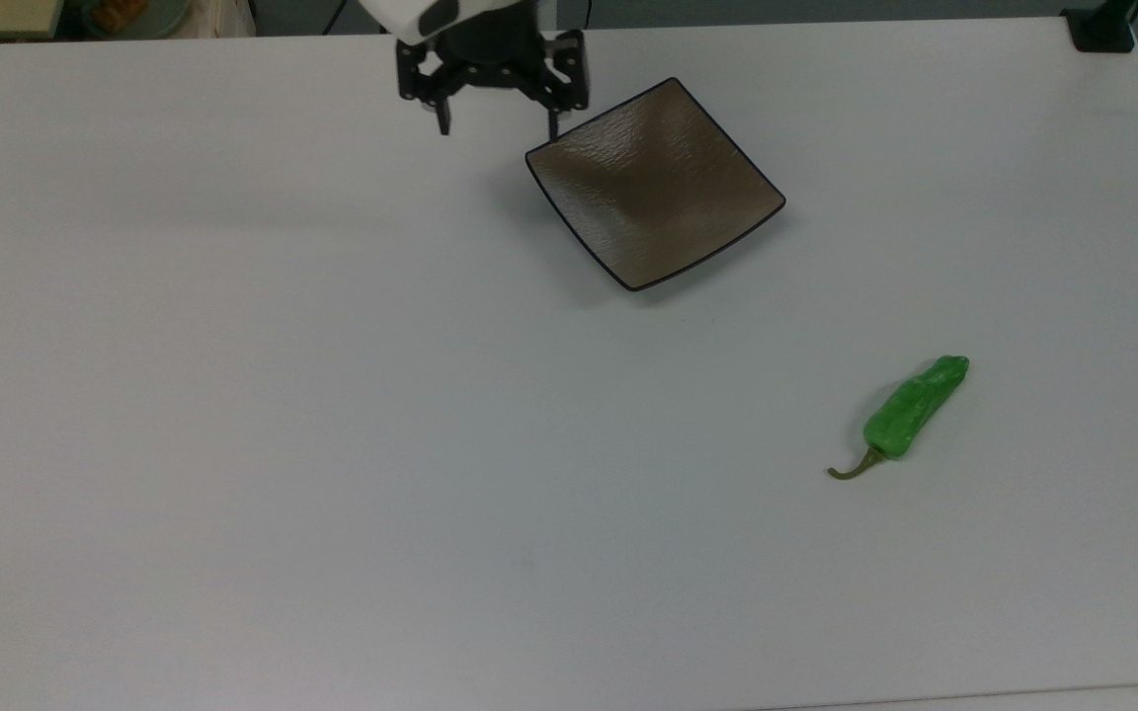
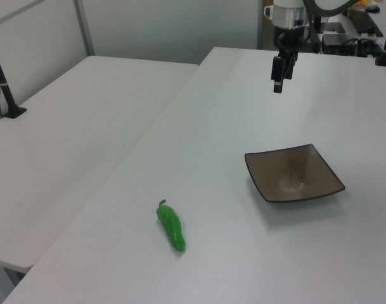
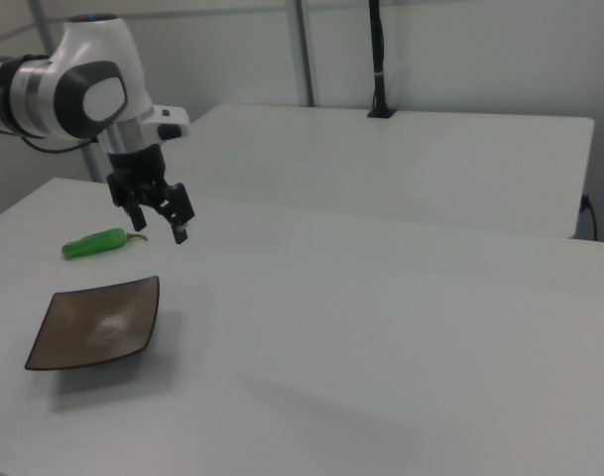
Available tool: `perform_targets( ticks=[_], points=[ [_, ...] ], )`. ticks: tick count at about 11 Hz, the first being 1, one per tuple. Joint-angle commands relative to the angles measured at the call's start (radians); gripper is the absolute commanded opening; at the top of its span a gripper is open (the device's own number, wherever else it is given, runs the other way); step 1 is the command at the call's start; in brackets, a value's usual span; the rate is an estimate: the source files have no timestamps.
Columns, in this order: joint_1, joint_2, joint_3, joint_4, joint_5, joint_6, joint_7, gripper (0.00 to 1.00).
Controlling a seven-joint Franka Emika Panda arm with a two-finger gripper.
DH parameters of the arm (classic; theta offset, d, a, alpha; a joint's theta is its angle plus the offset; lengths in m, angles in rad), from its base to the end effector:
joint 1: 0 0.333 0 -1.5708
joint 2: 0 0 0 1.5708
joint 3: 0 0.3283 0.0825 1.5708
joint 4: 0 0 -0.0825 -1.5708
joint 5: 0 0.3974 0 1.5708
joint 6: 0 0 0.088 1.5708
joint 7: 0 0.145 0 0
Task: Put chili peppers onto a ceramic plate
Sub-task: 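Move the open gripper over the plate toward the green chili pepper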
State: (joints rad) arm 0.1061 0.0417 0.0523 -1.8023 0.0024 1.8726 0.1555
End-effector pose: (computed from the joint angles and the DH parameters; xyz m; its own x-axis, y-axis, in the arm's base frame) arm 0.5857 0.0935 0.4874 0.9996 0.0020 0.0276 0.0023 -1.0000 -0.0089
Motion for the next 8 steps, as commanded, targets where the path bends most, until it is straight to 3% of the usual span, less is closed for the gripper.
perform_targets(
  ticks=[1,5,8],
  points=[
    [0.012,0.075,0.058,0.078,0.019,0.035,0.174,1.0],
    [0.061,0.141,0.125,0.11,0.062,0.169,0.411,1.0],
    [0.125,0.291,0.159,0.255,0.048,0.241,0.638,1.0]
  ],
)
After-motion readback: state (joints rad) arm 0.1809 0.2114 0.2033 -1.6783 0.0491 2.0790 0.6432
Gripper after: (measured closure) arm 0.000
